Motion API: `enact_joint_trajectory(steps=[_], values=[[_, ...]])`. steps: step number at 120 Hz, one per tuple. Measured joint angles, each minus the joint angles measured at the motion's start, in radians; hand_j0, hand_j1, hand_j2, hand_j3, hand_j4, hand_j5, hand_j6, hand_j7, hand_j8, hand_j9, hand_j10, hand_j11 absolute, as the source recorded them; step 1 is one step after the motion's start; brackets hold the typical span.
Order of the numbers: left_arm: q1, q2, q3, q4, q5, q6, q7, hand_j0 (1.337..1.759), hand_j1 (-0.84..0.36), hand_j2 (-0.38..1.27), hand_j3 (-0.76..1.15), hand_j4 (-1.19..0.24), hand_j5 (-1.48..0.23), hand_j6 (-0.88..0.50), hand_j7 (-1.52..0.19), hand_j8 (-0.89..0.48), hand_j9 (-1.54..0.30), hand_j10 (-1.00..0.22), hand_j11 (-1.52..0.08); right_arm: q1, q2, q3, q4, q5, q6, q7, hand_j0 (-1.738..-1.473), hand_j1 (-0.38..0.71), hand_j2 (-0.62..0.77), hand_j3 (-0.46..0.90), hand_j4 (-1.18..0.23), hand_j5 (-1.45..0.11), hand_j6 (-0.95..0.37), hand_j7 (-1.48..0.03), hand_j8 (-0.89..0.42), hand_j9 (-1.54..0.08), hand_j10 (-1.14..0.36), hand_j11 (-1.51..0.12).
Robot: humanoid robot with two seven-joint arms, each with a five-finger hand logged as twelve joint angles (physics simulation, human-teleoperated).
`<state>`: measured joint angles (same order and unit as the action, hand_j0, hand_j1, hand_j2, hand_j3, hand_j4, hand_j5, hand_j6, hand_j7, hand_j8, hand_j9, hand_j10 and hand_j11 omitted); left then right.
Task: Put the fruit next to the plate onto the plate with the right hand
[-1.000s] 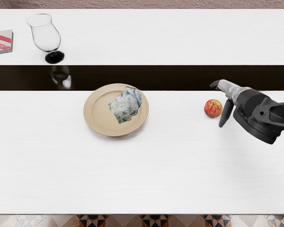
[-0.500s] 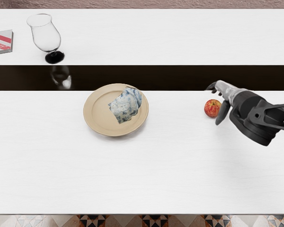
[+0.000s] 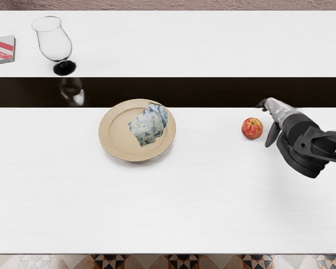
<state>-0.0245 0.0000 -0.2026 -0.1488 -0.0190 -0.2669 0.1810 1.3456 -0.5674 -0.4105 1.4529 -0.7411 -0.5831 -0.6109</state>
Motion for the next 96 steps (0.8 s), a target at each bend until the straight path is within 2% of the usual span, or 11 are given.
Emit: enact_joint_trajectory(steps=[29,96], values=[[0.0,0.0,0.0,0.0,0.0,0.0,0.0,1.658,0.34,0.0,0.0,-0.01,-0.01,-0.01,-0.01,-0.01,-0.01,-0.01,-0.01,-0.025,0.035,0.001,-0.018,-0.023,-0.025,0.0,-1.658,-0.04,-0.05,0.0,-0.26,-0.33,-0.26,-0.33,-0.26,-0.33,-0.26,-0.33],[0.0,0.0,0.0,0.0,0.0,0.0,0.0,1.658,0.34,0.0,0.0,-0.01,-0.01,-0.01,-0.01,-0.01,-0.01,-0.01,-0.01,-0.023,0.056,0.002,-0.021,-0.01,-0.028,0.0,-1.658,-0.04,-0.05,0.0,-0.26,-0.33,-0.26,-0.33,-0.26,-0.33,-0.26,-0.33]])
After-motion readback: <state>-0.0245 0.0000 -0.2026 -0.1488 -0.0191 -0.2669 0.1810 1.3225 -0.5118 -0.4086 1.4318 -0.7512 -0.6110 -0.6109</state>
